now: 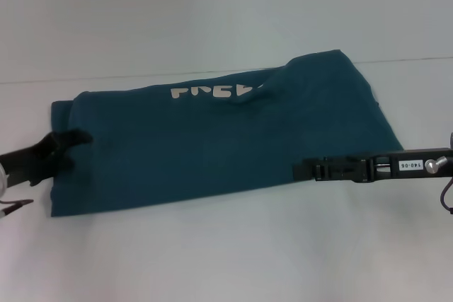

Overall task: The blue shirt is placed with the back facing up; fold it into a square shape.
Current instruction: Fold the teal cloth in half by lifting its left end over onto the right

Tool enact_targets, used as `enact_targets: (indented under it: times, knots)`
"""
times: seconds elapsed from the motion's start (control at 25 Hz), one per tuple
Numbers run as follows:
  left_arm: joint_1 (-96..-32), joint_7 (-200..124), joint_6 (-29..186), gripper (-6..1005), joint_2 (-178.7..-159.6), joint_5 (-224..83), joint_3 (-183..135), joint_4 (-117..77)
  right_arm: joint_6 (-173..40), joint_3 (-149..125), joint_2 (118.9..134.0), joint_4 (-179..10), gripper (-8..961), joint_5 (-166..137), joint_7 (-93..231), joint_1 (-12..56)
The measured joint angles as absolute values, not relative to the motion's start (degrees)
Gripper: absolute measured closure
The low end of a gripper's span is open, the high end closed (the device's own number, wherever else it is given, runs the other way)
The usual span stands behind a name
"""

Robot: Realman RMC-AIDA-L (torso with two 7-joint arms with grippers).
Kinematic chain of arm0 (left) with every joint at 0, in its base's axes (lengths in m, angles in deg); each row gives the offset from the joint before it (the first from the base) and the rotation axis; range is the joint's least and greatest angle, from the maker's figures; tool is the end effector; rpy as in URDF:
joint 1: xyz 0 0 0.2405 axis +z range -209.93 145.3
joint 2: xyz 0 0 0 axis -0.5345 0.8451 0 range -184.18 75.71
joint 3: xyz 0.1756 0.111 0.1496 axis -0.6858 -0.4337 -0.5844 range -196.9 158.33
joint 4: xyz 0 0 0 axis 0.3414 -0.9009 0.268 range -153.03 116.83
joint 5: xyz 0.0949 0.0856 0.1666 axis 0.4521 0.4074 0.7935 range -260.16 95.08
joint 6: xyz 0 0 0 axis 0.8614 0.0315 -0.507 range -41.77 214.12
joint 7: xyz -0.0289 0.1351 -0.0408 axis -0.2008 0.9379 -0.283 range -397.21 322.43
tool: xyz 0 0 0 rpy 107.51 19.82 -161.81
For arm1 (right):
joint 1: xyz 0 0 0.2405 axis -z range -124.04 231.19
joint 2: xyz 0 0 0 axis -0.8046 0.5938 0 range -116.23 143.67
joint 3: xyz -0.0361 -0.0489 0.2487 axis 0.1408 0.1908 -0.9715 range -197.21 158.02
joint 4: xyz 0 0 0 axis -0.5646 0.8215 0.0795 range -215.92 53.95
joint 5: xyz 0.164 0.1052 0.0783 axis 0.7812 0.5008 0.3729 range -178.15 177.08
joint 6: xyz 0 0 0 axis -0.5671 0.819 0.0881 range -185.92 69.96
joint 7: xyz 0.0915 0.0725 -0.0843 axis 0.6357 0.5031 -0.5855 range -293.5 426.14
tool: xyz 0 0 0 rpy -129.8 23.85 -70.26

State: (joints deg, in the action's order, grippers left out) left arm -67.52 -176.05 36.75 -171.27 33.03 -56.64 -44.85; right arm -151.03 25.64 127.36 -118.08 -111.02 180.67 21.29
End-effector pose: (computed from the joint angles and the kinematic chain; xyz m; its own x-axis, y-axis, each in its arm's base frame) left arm -0.3265 0.3966 0.0048 -0.1594 0.6866 0.7093 0.9853 0.1556 0.0707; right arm 0.2522 0.3403 0.0262 0.4796 -0.7547 -0.4476 -0.7795 -0.6007 0.1777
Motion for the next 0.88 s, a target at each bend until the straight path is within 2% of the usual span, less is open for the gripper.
enact_targets:
  times: [0.16, 0.36, 0.48, 0.6, 0.68, 0.88]
  knots:
    - [-65.76, -176.25, 28.57, 294, -171.26, 32.92, -56.85, -51.41, -151.08, 25.09, 127.36, -118.08, 224, -110.96, 180.67, 21.3]
    - [-64.81, -178.36, 21.51, 229, -169.39, 33.22, -56.32, -53.47, -151.29, 24.97, 127.36, -118.07, 224, -110.92, 180.66, 21.34]
    - [-64.53, -179.5, 21.31, 195, -169.02, 33.31, -55.55, -53.33, -151.27, 24.96, 127.36, -118.07, 224, -110.92, 180.66, 21.42]
    - [-64.55, -179.53, 25.83, 183, -169.44, 33.36, -56.53, -53.27, -151.11, 24.96, 127.4, -118.03, 224, -110.92, 180.66, 21.4]
    - [-65.04, -178.67, 30.98, 175, -170.56, 33.37, -57.6, -52.19, -151.05, 24.96, 127.41, -117.99, 224, -110.91, 180.66, 21.36]
    - [-65.4, -172.04, 33.53, 155, -171.31, 33.39, -59.85, -52.2, -151.0, 24.96, 127.47, -117.97, 223, -110.93, 180.67, 21.32]
